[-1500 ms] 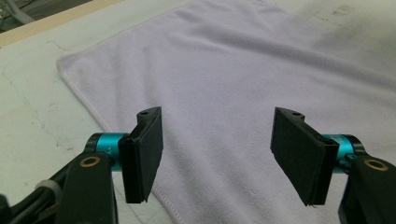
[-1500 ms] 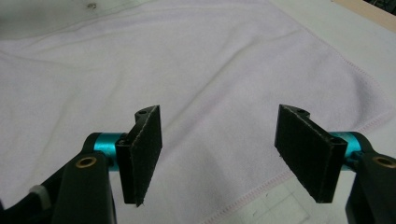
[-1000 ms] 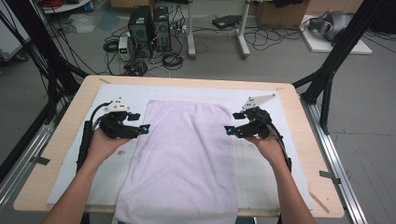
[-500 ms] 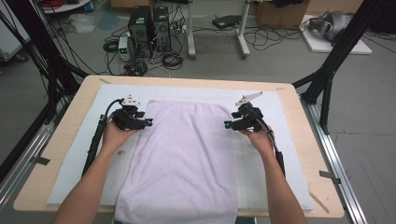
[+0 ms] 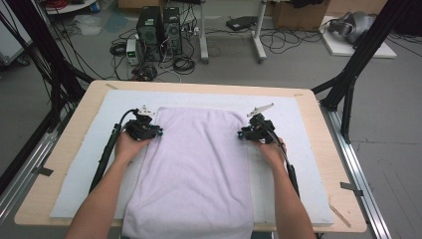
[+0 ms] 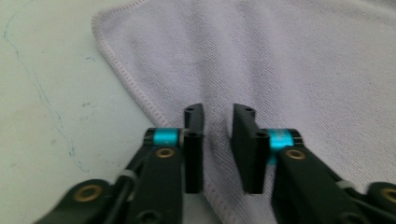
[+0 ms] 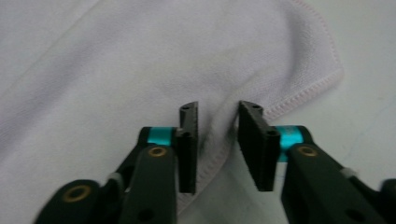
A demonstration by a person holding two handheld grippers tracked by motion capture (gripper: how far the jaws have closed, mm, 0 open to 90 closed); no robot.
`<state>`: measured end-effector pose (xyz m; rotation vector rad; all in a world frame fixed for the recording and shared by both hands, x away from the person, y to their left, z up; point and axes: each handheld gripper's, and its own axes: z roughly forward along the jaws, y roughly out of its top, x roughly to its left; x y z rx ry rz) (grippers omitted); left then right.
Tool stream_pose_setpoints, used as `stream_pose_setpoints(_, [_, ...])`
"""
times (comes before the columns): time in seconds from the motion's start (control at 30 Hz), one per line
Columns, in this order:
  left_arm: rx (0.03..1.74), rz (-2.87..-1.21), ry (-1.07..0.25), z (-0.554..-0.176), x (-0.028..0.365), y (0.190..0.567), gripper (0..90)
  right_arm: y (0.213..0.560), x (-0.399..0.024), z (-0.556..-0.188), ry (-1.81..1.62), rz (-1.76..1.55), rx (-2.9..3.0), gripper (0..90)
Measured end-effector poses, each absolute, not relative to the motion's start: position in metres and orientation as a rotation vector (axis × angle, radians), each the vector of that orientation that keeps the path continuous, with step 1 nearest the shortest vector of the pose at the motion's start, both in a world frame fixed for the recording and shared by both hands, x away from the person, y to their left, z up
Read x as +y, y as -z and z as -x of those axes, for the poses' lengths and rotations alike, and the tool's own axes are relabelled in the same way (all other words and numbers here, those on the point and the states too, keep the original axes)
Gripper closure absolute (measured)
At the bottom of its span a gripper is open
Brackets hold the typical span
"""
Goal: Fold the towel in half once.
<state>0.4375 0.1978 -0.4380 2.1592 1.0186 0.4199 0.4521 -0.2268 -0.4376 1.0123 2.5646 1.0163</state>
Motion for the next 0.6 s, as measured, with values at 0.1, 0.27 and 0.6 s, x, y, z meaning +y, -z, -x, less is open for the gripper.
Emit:
stream_pose_setpoints(0.1, [1.034,-2.152,-0.406,-0.438,0.2,0.437,86.2,0.435,-0.224,-0.452,-1.005,-0.983,2.599,84.2])
stream_pose_setpoints(0.27, [1.009,-2.131,-0.406,-0.433,0.207,0.426,86.6,0.425,-0.229,-0.451,-1.058,-0.99,2.588,85.2])
stream_pose_setpoints(0.6, [0.881,-2.091,-0.424,-0.398,0.217,0.386,86.6,0.388,-0.256,-0.43,-1.231,-0.967,2.585,85.2])
